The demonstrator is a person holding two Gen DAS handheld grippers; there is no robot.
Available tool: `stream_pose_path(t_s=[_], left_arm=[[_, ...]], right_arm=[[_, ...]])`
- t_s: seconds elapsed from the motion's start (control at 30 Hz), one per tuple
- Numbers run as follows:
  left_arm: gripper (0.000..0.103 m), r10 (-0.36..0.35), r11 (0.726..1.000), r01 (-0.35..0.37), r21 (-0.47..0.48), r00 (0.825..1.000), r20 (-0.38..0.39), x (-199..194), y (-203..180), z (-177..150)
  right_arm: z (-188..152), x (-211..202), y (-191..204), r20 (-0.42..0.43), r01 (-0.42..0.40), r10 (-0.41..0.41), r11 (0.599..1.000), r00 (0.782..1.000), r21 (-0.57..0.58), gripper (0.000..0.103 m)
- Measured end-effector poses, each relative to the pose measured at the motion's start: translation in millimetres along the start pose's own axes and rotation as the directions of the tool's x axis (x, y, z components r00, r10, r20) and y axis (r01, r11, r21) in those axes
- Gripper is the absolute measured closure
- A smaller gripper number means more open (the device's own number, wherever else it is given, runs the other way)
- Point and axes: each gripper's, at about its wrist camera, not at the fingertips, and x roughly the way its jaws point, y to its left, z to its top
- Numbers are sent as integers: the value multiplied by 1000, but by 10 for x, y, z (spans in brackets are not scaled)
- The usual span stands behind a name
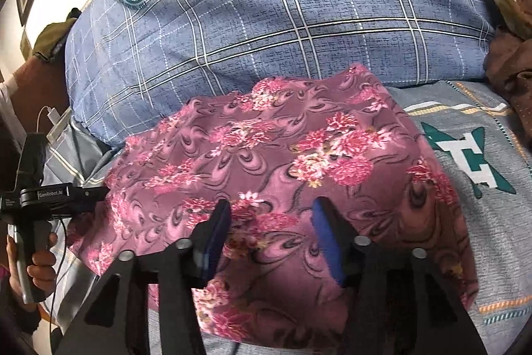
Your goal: Fold small clothes
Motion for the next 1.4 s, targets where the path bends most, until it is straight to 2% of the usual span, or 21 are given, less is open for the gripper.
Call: stream_pose_path(t_s=[0.03, 0.1, 0.17, 0.23, 0.3, 0.4, 0.5, 0.57, 0.67, 0.77, 0.83, 0.9, 0.97, 1.07, 1.13, 1.2, 1.23, 1.27, 1.3, 1.4], left_arm=[[36, -2, 1000, 2, -2, 1000, -2, 1, -2, 2], [36, -12, 1000, 12, -11, 1000, -7, -13, 18, 7], [36, -27, 1000, 27, -12, 999, -19, -23, 36, 15], [36, -49, 999, 49, -13, 998, -36, -55, 70, 18], [36, -103, 995, 102, -23, 993, -49, -154, 173, 14], [36, -172, 983, 167, -73, 983, -57, -314, 429, 19], [36, -197, 971, 188, -150, 979, -47, -441, 759, 38], [36, -199, 964, 188, -190, 979, -42, -512, 991, 43], [36, -213, 949, 198, -245, 976, -34, -590, 1281, 28], [36, -238, 934, 221, -282, 971, -26, -645, 1481, -2], [36, -240, 930, 223, -293, 970, -23, -667, 1563, -11], [36, -244, 927, 227, -300, 970, -19, -683, 1614, -10], [36, -246, 923, 229, -308, 969, -17, -695, 1647, -1], [36, -252, 920, 234, -314, 968, -17, -702, 1684, 24], [36, -253, 920, 233, -315, 967, -23, -686, 1687, 40], [36, -253, 922, 230, -313, 967, -36, -650, 1667, 77], [36, -254, 922, 228, -311, 966, -45, -627, 1651, 102], [36, -259, 923, 230, -308, 964, -57, -596, 1622, 140], [36, -266, 923, 234, -307, 962, -68, -569, 1599, 174], [36, -306, 915, 260, -307, 946, -109, -427, 1474, 354]], right_arm=[[5, 9, 23, -5, -4, 4, 1000, 1000, -11, 35], [11, 46, 118, -24, -20, 19, 998, 1000, -54, 14], [5, 82, 254, -45, 19, -24, 994, 999, -109, 6], [-27, 114, 470, -64, 121, -135, 974, 989, -191, 5], [-73, 82, 655, -56, 168, -186, 958, 981, -232, 5], [-155, -26, 934, -26, 123, -134, 962, 991, -246, 5], [-280, -31, 1360, -20, 89, -102, 935, 995, -343, 5], [-408, 10, 1713, -28, 57, -76, 900, 997, -433, 5], [-675, 126, 2291, -63, -7, -36, 816, 997, -578, 5], [-918, 259, 2720, -87, -43, -22, 729, 996, -683, 6], [-1022, 362, 2890, -97, -49, -31, 693, 995, -719, 6], [-1064, 500, 3026, -95, -32, -56, 676, 994, -736, 6], [-1063, 597, 3087, -114, -44, -58, 683, 992, -729, 7], [-1035, 681, 3184, -76, -10, -69, 670, 995, -742, 8], [-989, 729, 3209, -46, 20, -81, 666, 996, -746, 17], [-920, 799, 3208, -60, 10, -79, 681, 995, -732, 47], [-901, 811, 3199, -59, 12, -80, 685, 995, -728, 55], [-890, 816, 3193, -52, 19, -83, 684, 995, -729, 71], [-877, 805, 3175, -36, 31, -85, 679, 996, -733, 83], [-824, 678, 3112, 7, 36, -45, 696, 999, -717, 84]])
